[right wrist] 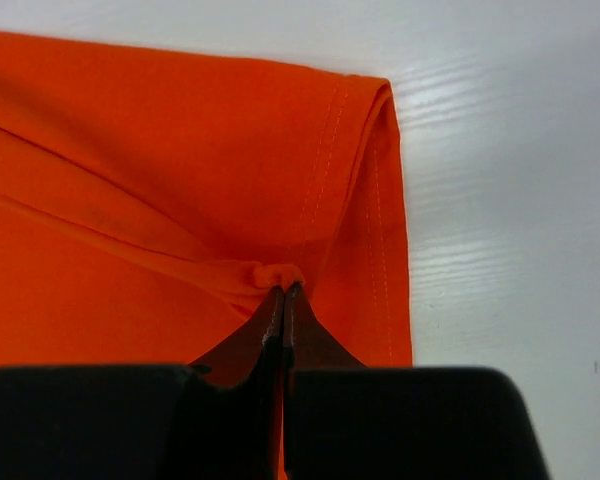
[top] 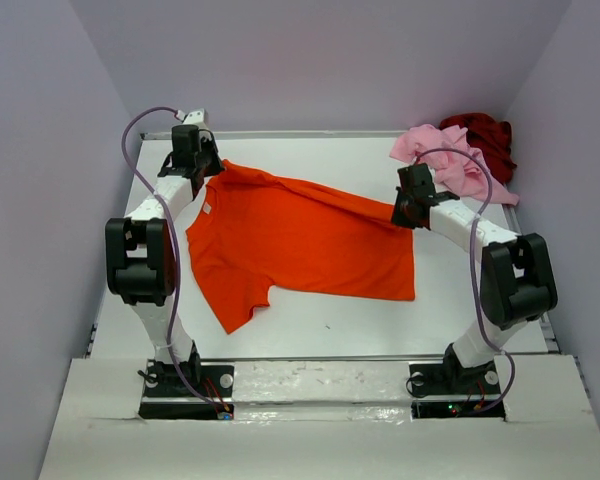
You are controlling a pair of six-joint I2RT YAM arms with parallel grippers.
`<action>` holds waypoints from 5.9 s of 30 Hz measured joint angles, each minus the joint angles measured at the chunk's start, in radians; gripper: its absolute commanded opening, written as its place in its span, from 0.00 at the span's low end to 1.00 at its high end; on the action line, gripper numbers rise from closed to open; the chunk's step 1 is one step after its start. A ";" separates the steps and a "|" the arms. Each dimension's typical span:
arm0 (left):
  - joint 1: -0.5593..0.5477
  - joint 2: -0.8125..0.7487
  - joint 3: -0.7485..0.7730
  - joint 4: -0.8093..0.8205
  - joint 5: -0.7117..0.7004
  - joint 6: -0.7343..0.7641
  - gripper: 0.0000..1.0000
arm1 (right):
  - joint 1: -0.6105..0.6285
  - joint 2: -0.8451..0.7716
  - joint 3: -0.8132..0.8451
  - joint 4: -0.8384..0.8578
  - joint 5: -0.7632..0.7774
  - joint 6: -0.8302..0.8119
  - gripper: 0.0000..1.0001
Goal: Fold and stack the t-shirts
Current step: Fold the tshirt
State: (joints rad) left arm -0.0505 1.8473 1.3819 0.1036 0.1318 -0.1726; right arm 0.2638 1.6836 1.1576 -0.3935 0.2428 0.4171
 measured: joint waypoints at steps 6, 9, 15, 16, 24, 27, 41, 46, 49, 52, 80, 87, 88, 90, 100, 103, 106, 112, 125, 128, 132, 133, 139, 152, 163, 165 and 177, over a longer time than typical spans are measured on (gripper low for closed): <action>0.000 0.001 0.000 -0.029 -0.003 -0.002 0.00 | 0.013 -0.034 -0.082 0.010 -0.039 0.022 0.00; 0.000 0.001 0.000 -0.043 -0.005 -0.003 0.00 | 0.014 -0.034 -0.114 0.011 -0.048 0.031 0.00; 0.000 0.001 0.000 -0.052 -0.005 -0.003 0.00 | 0.014 -0.020 -0.129 0.006 -0.037 0.045 0.00; 0.000 0.001 0.000 -0.053 -0.005 -0.004 0.00 | 0.014 -0.021 -0.129 0.007 -0.031 0.047 0.00; 0.000 0.001 0.000 -0.068 0.000 -0.005 0.00 | 0.014 -0.013 -0.003 -0.058 0.071 0.030 0.00; 0.000 0.001 0.000 -0.069 -0.001 -0.005 0.00 | 0.014 0.014 0.136 -0.078 0.127 0.011 0.00; 0.000 -0.031 -0.001 -0.177 -0.011 -0.020 0.00 | -0.019 0.055 0.224 -0.153 0.252 -0.036 0.00; 0.000 -0.153 -0.051 -0.223 -0.048 -0.020 0.00 | -0.042 0.056 0.222 -0.158 0.251 -0.035 0.00; 0.000 -0.221 -0.066 -0.238 -0.060 -0.020 0.00 | -0.047 0.055 0.205 -0.151 0.244 -0.028 0.00; 0.000 -0.252 -0.067 -0.237 -0.066 -0.021 0.00 | -0.047 0.055 0.146 -0.143 0.228 -0.018 0.00; 0.000 -0.132 -0.157 -0.269 -0.122 -0.028 0.29 | -0.047 0.051 -0.047 -0.106 0.079 0.063 0.60; 0.000 -0.174 -0.147 -0.296 -0.155 -0.044 0.41 | -0.047 0.031 -0.034 -0.108 0.059 0.063 0.60; 0.000 -0.188 -0.134 -0.304 -0.156 -0.047 0.41 | -0.047 0.027 -0.025 -0.108 0.059 0.063 0.60; 0.000 -0.213 -0.107 -0.311 -0.156 -0.051 0.41 | -0.047 0.025 -0.007 -0.107 0.059 0.063 0.59; 0.000 -0.301 -0.097 -0.205 -0.108 -0.096 0.39 | -0.047 0.048 0.096 -0.109 0.048 0.062 0.57; 0.000 -0.247 -0.102 -0.162 -0.056 -0.124 0.39 | -0.047 0.048 0.109 -0.108 0.043 0.062 0.56; -0.005 -0.174 -0.102 -0.130 -0.029 -0.137 0.39 | -0.047 0.044 0.097 -0.108 0.029 0.062 0.56; -0.021 -0.028 -0.078 -0.122 0.000 -0.152 0.39 | -0.035 -0.048 -0.027 -0.102 -0.012 0.078 0.53; -0.028 0.045 0.051 -0.089 0.032 -0.159 0.39 | 0.026 -0.270 -0.196 -0.131 -0.071 0.100 0.56; -0.030 0.088 0.087 -0.085 0.040 -0.160 0.39 | 0.026 -0.291 -0.176 -0.145 -0.068 0.098 0.56; -0.044 0.158 0.124 -0.083 0.052 -0.164 0.39 | 0.026 -0.227 -0.087 -0.145 -0.064 0.095 0.55; -0.048 0.170 0.127 -0.082 0.053 -0.166 0.39 | 0.026 -0.207 -0.072 -0.140 -0.064 0.095 0.55; -0.074 0.235 0.136 -0.086 0.075 -0.171 0.39 | 0.026 -0.010 -0.002 -0.103 -0.049 0.092 0.54; -0.080 0.268 0.222 -0.087 0.078 -0.156 0.39 | 0.026 0.208 0.100 -0.049 -0.038 0.092 0.53; -0.080 0.341 0.271 -0.140 0.084 -0.145 0.39 | 0.026 0.261 0.157 -0.034 -0.033 0.092 0.51; -0.080 0.349 0.283 -0.163 0.089 -0.141 0.39 | 0.026 0.262 0.158 -0.031 -0.033 0.092 0.51; -0.080 0.357 0.303 -0.238 0.009 -0.077 0.38 | 0.026 0.262 0.158 -0.024 -0.033 0.092 0.51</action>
State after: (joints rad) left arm -0.1310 2.2047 1.6852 -0.1345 0.1406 -0.2493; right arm 0.2893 1.9453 1.3151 -0.4175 0.2100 0.5091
